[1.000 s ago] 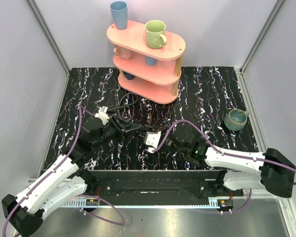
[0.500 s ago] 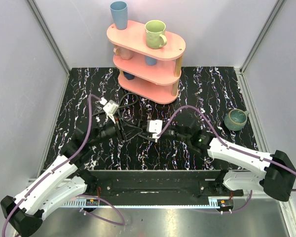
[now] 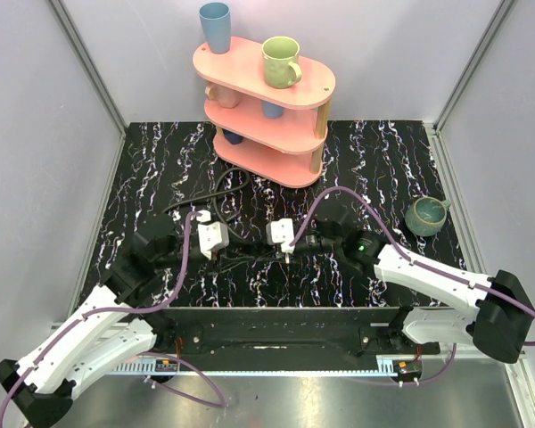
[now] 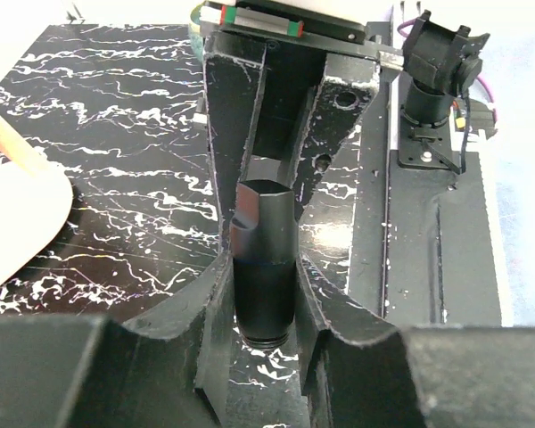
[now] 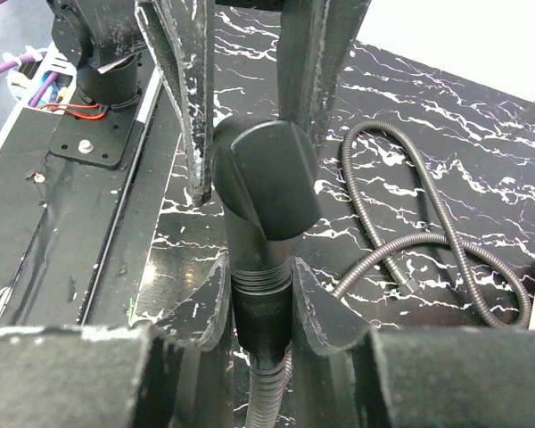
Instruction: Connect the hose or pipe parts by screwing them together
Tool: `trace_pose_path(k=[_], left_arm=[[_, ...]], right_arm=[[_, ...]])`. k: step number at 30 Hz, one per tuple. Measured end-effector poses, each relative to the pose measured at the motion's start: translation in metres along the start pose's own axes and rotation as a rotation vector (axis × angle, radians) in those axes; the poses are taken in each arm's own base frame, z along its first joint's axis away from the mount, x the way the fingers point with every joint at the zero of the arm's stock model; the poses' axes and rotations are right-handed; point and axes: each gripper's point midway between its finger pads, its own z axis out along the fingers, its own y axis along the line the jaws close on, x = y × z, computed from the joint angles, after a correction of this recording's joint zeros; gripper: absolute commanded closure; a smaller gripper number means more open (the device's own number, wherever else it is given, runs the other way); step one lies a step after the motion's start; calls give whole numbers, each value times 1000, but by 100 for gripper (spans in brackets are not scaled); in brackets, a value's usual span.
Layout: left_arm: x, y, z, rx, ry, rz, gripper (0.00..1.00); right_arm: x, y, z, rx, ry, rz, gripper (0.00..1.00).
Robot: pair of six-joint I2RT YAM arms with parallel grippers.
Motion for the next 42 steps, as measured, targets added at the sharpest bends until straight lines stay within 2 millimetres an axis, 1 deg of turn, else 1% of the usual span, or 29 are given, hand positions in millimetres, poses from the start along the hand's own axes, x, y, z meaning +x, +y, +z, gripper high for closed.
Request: trace_pose_path(k=[1, 3, 4, 5, 7, 9, 12, 14, 15, 18, 20, 24, 25, 28, 29, 31, 34, 36, 38, 39, 42], left_arm=[[1, 1, 0, -5, 2, 5, 100], [0, 4, -1, -22, 1, 9, 100], [1, 5, -1, -31, 1, 7, 100], [1, 6, -3, -47, -4, -4, 100], [-2, 9, -6, -98, -29, -47, 100], [-9, 14, -9, -157, -61, -116, 100], [-20, 26, -13, -251, -120, -267, 100], [-26, 33, -16, -321, -158, -424, 100], [-29, 35, -17, -345, -176, -489, 100], [-32, 42, -20, -418, -230, -732, 100], [-28, 44, -21, -458, -245, -910, 100], [-21, 42, -18, -482, -253, -1159, 100], [-21, 41, -16, -481, -258, -1210, 100], [-19, 40, -12, -473, -279, -1352, 100], [-17, 40, -10, -469, -286, -1394, 100], [-12, 39, -7, -460, -292, -1472, 100], [-3, 38, 0, -456, -286, -1567, 100], [1, 39, 2, -459, -281, -1606, 100], [0, 39, 3, -453, -289, -1638, 100], [-1, 39, 4, -447, -294, -1650, 100], [-9, 40, 4, -421, -325, -1679, 100]], right_arm=[[0, -1, 0, 4, 1, 3, 61], [0, -3, 0, 19, 4, 18, 36], [1, -5, -1, 37, 11, 35, 5], [3, -9, -3, 63, 21, 47, 0], [7, -16, -8, 108, 31, 50, 0], [14, -17, -17, 161, 41, 41, 0], [27, -15, -30, 226, 64, 31, 0], [31, -17, -37, 266, 77, 21, 0], [31, -19, -40, 286, 78, 11, 0], [20, -33, -48, 361, 58, -44, 0], [9, -42, -55, 419, 33, -95, 1], [-9, -51, -60, 477, -7, -183, 7], [-12, -52, -60, 481, -13, -199, 10], [-14, -51, -58, 477, -9, -238, 13], [-14, -51, -57, 472, -7, -247, 16], [-15, -49, -52, 457, -4, -265, 18], [-19, -45, -44, 433, -8, -288, 24], [-23, -42, -39, 417, -14, -299, 26], [-25, -40, -34, 404, -16, -308, 30], [-26, -39, -31, 401, -12, -312, 34], [-25, -39, -23, 396, 5, -322, 37]])
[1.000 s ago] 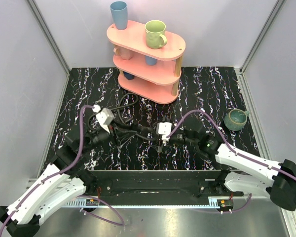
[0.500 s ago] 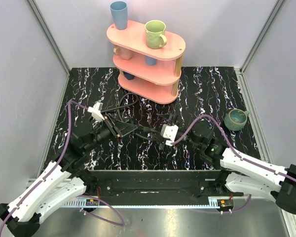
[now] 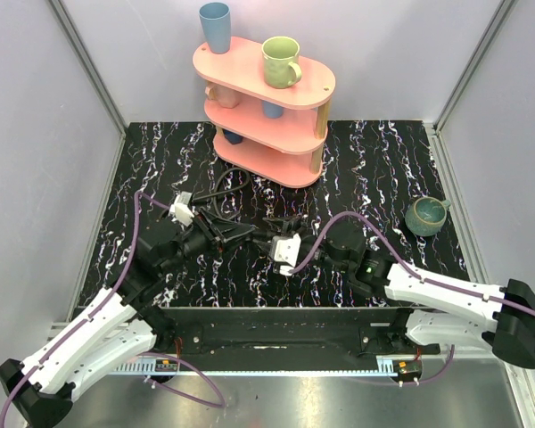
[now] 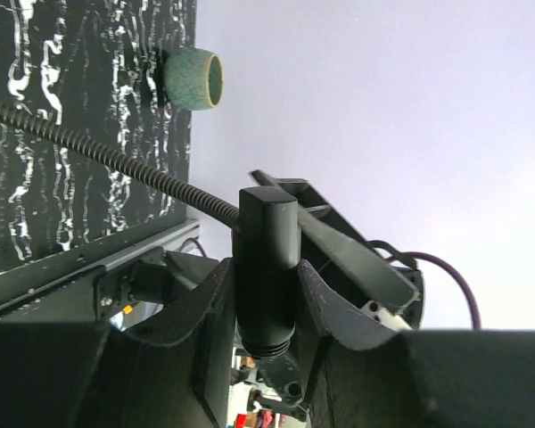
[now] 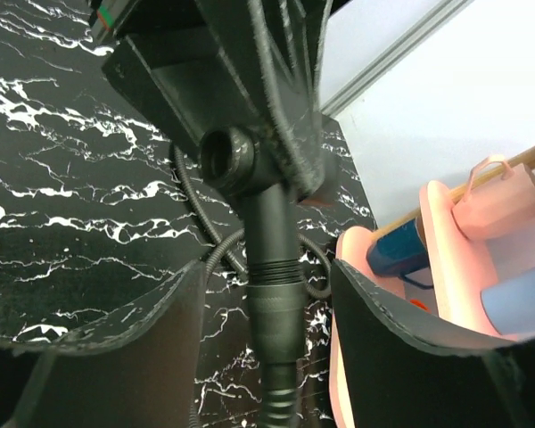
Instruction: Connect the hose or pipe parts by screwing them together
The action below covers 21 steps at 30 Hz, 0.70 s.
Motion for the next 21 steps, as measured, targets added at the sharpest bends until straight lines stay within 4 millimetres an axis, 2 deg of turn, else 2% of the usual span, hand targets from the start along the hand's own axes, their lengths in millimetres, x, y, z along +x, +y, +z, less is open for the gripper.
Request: trace_pose_path(k=[3, 5, 6, 7, 11, 14, 16, 21], left_arm=[[0, -7, 0, 24, 2, -21, 100], [0, -9, 1, 30, 5, -32, 100], [1, -9, 1, 31, 6, -37, 100], [1, -10, 1, 33, 7, -41, 100], [1, -10, 1, 32, 8, -50, 100], [1, -10, 1, 36, 12, -44, 100], [1, -9, 4, 41, 18, 21, 100], [4, -13, 16, 83, 68, 380, 100]], right_arm=[[4, 2, 3, 2, 20, -5, 43], [6, 1, 3, 13, 33, -7, 53], [8, -1, 2, 23, 41, -10, 60], [8, -2, 2, 29, 45, -11, 72], [9, -6, 2, 50, 53, -25, 100], [9, -6, 1, 49, 54, -25, 100], [9, -6, 1, 47, 62, -20, 100], [19, -6, -2, 25, 140, 39, 100]])
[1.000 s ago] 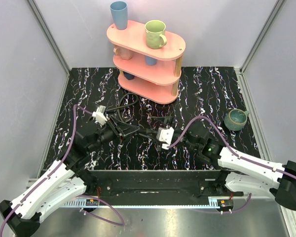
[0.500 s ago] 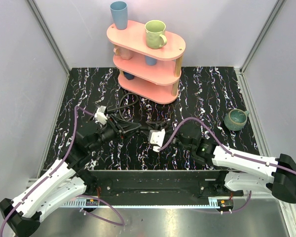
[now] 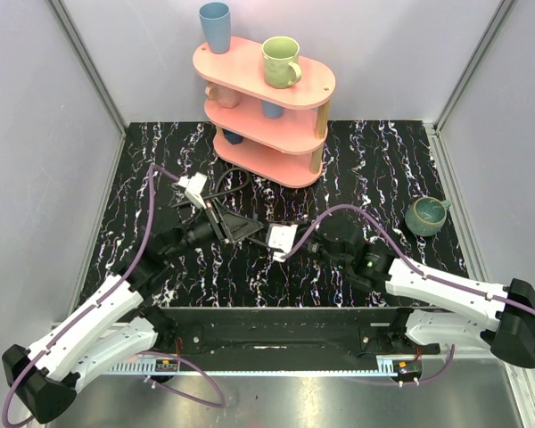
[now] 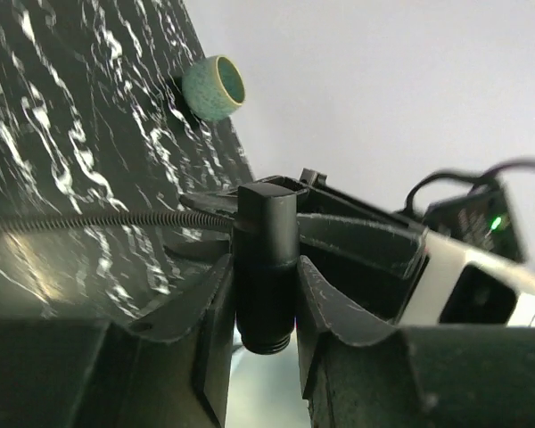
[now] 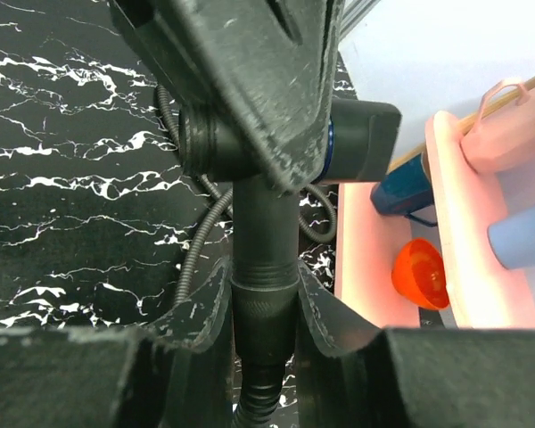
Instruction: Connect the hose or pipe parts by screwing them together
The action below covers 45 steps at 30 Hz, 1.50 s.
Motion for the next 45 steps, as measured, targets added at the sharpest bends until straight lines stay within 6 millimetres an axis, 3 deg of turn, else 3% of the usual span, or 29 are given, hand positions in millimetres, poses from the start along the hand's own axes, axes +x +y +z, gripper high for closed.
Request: trace_pose_path(k=[5, 12, 21, 23, 24, 26, 27, 28, 31, 36, 41, 45], left_arm=[[6, -4, 0, 110, 66, 448, 100], [32, 3, -11, 318, 222, 1025, 100], [55, 30, -7, 515, 471, 1413, 100], [58, 36, -5, 533, 499, 1454, 100], [59, 38, -5, 535, 505, 1463, 100], [59, 39, -5, 538, 502, 1479, 100], [58, 40, -4, 532, 485, 1485, 100], [59, 42, -4, 526, 475, 1483, 100], [66, 56, -6, 486, 439, 1433, 100], [64, 72, -3, 354, 388, 1228, 100], [39, 71, 5, 185, 283, 996, 100], [7, 84, 6, -36, 129, 726, 100]], right_arm=[[7, 5, -2, -76, 50, 81, 100], [10, 34, -5, -260, 11, 194, 100], [30, 66, -14, -472, 25, 352, 100], [35, 70, -15, -484, 47, 378, 93], [37, 72, -16, -488, 59, 390, 68], [40, 72, -15, -475, 75, 410, 45], [41, 70, -15, -464, 81, 425, 7], [40, 64, -11, -428, 75, 430, 0], [32, 46, -10, -331, 39, 434, 0], [23, 22, -31, -168, -5, 440, 0], [32, -2, -60, 49, 14, 477, 0], [39, -10, -77, 151, 12, 509, 0]])
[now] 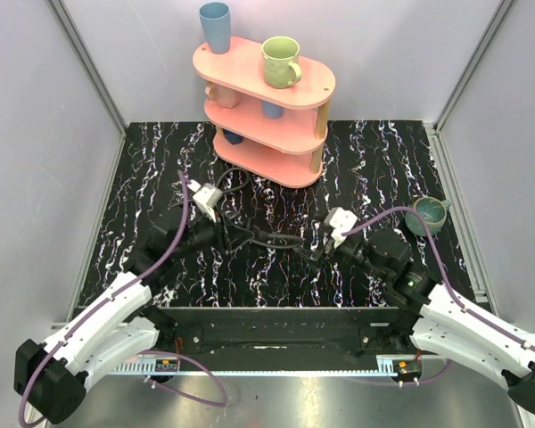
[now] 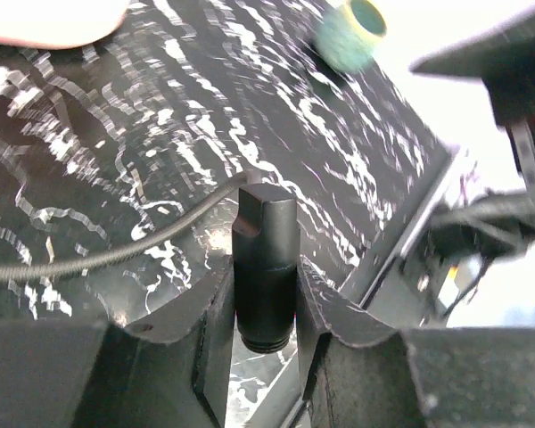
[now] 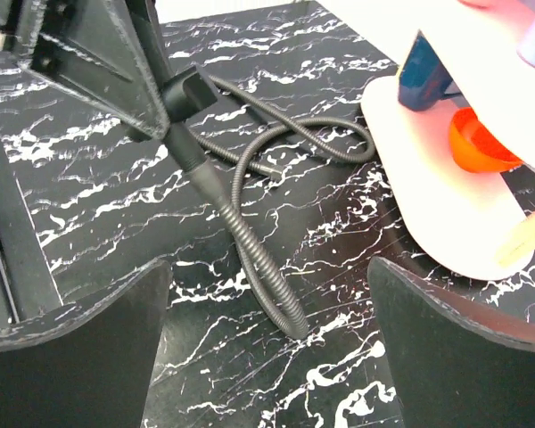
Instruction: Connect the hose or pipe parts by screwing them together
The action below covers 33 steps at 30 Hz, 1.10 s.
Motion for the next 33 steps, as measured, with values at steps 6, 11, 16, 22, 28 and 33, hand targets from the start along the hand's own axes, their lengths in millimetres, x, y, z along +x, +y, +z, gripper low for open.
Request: trace_pose_path(k=[6, 11, 16, 22, 28, 33], left_arm=[[11, 59, -14, -312, -116, -480, 100], [68, 90, -28, -493, -143, -780, 98], [116, 115, -44, -670, -150, -958, 84], [124, 124, -49, -700, -260, -1102, 34], [144, 137, -74, -864, -270, -1118, 19], [107, 136, -91, -882, -378, -1044, 5]], right_arm=[[-2, -17, -8, 136, -37, 130, 0], [6, -31, -5, 243, 4, 242, 0], [0, -45, -2, 330, 40, 328, 0], [2, -47, -4, 374, 74, 424, 0], [3, -53, -8, 418, 102, 439, 0], [14, -48, -13, 435, 155, 511, 0]])
